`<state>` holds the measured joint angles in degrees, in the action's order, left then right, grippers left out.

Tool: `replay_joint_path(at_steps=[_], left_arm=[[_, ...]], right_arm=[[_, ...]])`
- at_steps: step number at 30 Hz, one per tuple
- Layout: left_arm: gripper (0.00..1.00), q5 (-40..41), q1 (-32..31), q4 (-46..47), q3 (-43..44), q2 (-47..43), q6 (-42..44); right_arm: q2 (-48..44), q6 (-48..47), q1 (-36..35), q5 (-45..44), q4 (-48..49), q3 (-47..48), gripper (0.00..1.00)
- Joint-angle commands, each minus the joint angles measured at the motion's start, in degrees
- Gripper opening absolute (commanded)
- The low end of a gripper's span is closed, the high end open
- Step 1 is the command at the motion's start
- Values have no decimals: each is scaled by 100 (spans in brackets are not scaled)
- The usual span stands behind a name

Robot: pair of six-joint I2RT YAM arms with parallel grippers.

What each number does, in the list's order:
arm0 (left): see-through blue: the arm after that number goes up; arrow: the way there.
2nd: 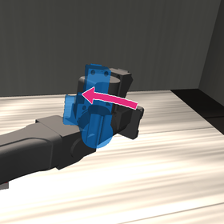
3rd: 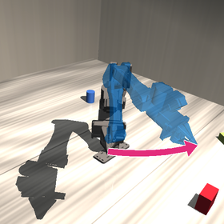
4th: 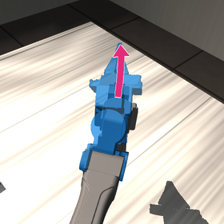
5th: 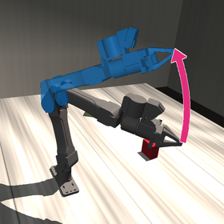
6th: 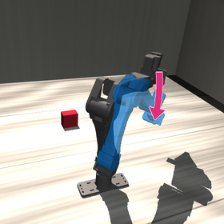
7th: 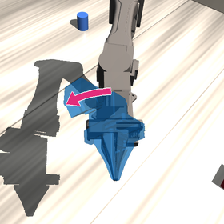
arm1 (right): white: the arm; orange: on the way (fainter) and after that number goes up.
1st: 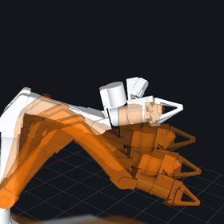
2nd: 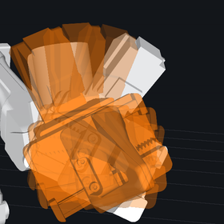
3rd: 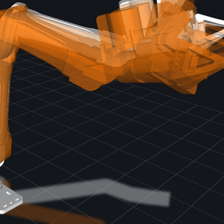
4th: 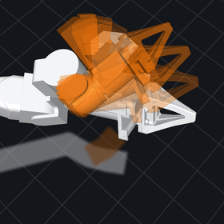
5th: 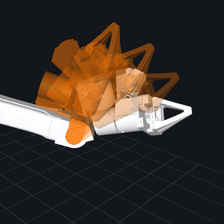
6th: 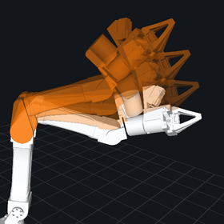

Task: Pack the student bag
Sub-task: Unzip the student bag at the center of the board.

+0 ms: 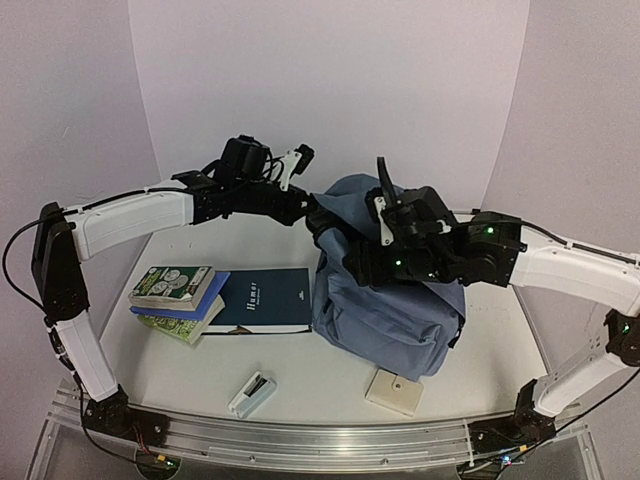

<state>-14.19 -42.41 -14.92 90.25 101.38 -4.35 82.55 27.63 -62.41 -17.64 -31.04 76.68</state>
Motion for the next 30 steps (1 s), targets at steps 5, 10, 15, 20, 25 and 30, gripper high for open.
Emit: replay_joint_path(at_steps=[5, 10, 15, 20, 25, 30], left_arm=[[0, -68, 23, 56, -72, -329, 161], [0, -66, 23, 95, -117, -355, 167], [0, -80, 23, 93, -135, -373, 178], [0, -148, 23, 78, -104, -365, 183], [0, -78, 23, 60, -77, -299, 38], [0, -130, 21, 86, -101, -243, -173]], right_arm=[[-765, 347, 400, -168, -447, -263, 73], [-957, 544, 719, -229, -683, -526, 74], [-791, 676, 820, -723, -1208, -663, 74], [-594, 476, 821, 37, -1326, -794, 73], [-1058, 140, 707, 1701, -705, -1181, 73], [-1157, 322, 617, 1962, -587, -1675, 71]])
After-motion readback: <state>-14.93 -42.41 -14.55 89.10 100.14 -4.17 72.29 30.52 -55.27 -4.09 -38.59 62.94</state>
